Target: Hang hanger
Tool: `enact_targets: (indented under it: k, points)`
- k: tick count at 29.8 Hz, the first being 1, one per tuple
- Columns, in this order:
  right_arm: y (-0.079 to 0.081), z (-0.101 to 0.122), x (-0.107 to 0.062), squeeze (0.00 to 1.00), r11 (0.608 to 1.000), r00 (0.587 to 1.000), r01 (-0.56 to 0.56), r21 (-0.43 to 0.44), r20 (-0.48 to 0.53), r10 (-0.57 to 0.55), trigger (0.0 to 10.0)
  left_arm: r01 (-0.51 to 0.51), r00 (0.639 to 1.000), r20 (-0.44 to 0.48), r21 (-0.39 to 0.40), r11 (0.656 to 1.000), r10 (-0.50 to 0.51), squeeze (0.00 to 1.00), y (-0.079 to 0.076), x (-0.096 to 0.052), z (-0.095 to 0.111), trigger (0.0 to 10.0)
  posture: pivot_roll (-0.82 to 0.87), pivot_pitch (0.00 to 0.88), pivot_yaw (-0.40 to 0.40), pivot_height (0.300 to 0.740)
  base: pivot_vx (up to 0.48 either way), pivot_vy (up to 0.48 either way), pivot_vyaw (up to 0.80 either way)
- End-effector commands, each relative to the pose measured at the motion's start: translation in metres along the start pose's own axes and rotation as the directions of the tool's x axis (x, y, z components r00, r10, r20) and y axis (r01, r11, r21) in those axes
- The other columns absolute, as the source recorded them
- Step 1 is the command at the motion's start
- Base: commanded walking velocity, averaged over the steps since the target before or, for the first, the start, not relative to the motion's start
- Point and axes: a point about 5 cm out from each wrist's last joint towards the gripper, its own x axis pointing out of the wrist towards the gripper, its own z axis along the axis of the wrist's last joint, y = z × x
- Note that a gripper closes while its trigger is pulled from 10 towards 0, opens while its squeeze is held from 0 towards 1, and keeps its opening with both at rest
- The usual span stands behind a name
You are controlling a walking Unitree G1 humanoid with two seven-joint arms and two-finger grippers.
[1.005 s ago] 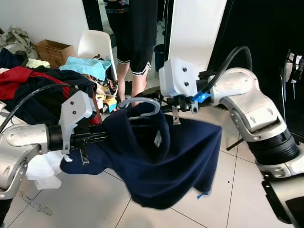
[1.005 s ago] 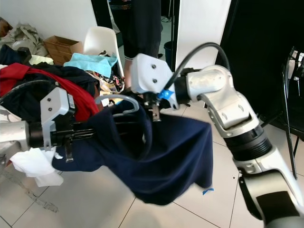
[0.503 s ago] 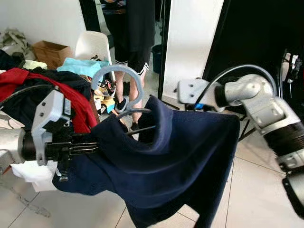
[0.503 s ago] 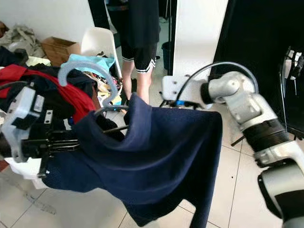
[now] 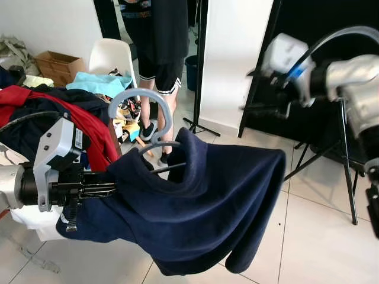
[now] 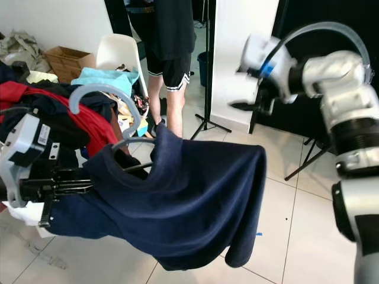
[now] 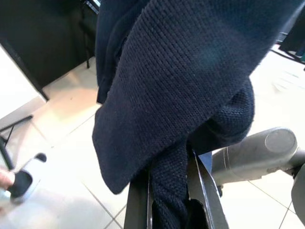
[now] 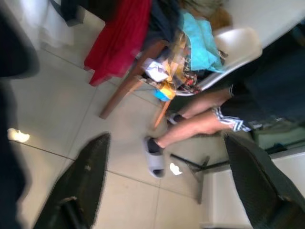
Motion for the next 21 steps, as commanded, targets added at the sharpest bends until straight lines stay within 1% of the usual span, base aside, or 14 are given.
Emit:
enact_targets:
  k: [1,2,3,4,5,6,10,11,12,13,14,15,18,21]
  points:
    - [0.017,0.002,0.002,1.0,0.979,0.978,-0.2,0.039,0.073,0.197,10.0,-0.021,1.0,-0.012,0.037,0.999,0.021,0.0,0.003,-0.008,0.006,0.0,-0.07,0.089,-0.014,0.74,0.0,0.0,0.0]
    - [0.017,0.002,0.002,1.0,0.979,0.978,-0.2,0.039,0.073,0.197,10.0,-0.021,1.0,-0.012,0.037,0.999,0.021,0.0,0.003,-0.008,0.006,0.0,-0.07,0.089,-0.014,0.74,0.0,0.0,0.0]
    - [0.019,0.005,0.002,0.85,0.97,0.966,-0.237,0.054,0.117,0.23,10.0,-0.018,1.0,-0.012,0.039,0.999,0.018,0.0,0.003,-0.008,0.006,0.0,-0.07,0.089,-0.014,0.74,0.0,0.0,0.0]
    - [0.016,0.009,0.001,0.58,0.97,0.962,-0.232,0.067,0.163,0.219,10.0,-0.015,1.0,-0.013,0.04,0.999,0.016,0.0,0.002,-0.007,0.006,0.0,-0.07,0.09,-0.014,0.74,0.0,0.0,0.0]
    - [0.016,0.009,0.001,0.58,0.97,0.962,-0.232,0.067,0.163,0.219,10.0,-0.015,1.0,-0.013,0.04,0.999,0.016,0.0,0.002,-0.007,0.006,0.0,-0.07,0.09,-0.014,0.74,0.0,0.0,0.0]
    - [0.019,0.015,0.002,0.0,0.961,0.943,-0.266,0.08,0.23,0.241,10.0,-0.013,1.0,-0.015,0.043,0.999,0.014,0.0,0.002,-0.007,0.006,0.0,-0.07,0.088,-0.015,0.74,0.0,0.0,0.0]
    - [0.024,0.016,0.004,0.0,0.952,0.934,-0.295,0.078,0.234,0.271,10.0,-0.014,1.0,-0.015,0.044,0.999,0.014,0.0,0.002,-0.007,0.006,0.0,-0.07,0.089,-0.016,0.74,0.0,0.0,0.0]
    - [0.033,0.014,0.016,0.0,0.94,0.925,-0.337,0.055,0.208,0.319,10.0,-0.014,1.0,-0.015,0.047,0.999,0.014,0.0,0.002,-0.007,0.007,0.0,-0.07,0.089,-0.016,0.74,0.0,0.0,0.0]
    - [0.033,0.014,0.016,0.0,0.94,0.925,-0.337,0.055,0.208,0.319,10.0,-0.014,1.0,-0.015,0.047,0.999,0.014,0.0,0.002,-0.007,0.007,0.0,-0.07,0.089,-0.016,0.74,0.0,0.0,0.0]
    - [0.038,0.013,0.027,0.0,0.933,0.918,-0.358,0.031,0.195,0.346,10.0,-0.012,1.0,-0.014,0.051,0.999,0.013,0.0,0.001,-0.006,0.008,0.0,-0.07,0.09,-0.014,0.74,0.0,0.0,0.0]
    - [0.038,0.013,0.027,0.0,0.933,0.918,-0.358,0.031,0.195,0.346,10.0,-0.012,1.0,-0.014,0.051,0.999,0.013,0.0,0.001,-0.006,0.008,0.0,-0.07,0.09,-0.014,0.74,0.0,0.0,0.0]
    - [0.044,0.013,0.035,0.0,0.923,0.907,-0.385,0.014,0.192,0.375,10.0,-0.009,1.0,-0.012,0.056,0.998,0.01,0.0,0.001,-0.005,0.009,0.0,-0.07,0.09,-0.014,0.74,0.0,0.0,0.0]
    - [0.044,0.014,0.035,0.0,0.921,0.904,-0.389,0.014,0.196,0.379,10.0,-0.008,1.0,-0.012,0.056,0.998,0.009,0.0,0.001,-0.005,0.009,0.0,-0.07,0.09,-0.014,0.74,0.0,0.0,0.0]
    - [0.053,0.015,0.044,0.0,0.897,0.881,-0.44,0.03,0.208,0.425,10.0,-0.003,1.0,-0.014,0.063,0.998,0.004,0.0,0.003,-0.003,0.009,0.0,-0.07,0.09,-0.012,0.74,0.0,0.0,0.0]
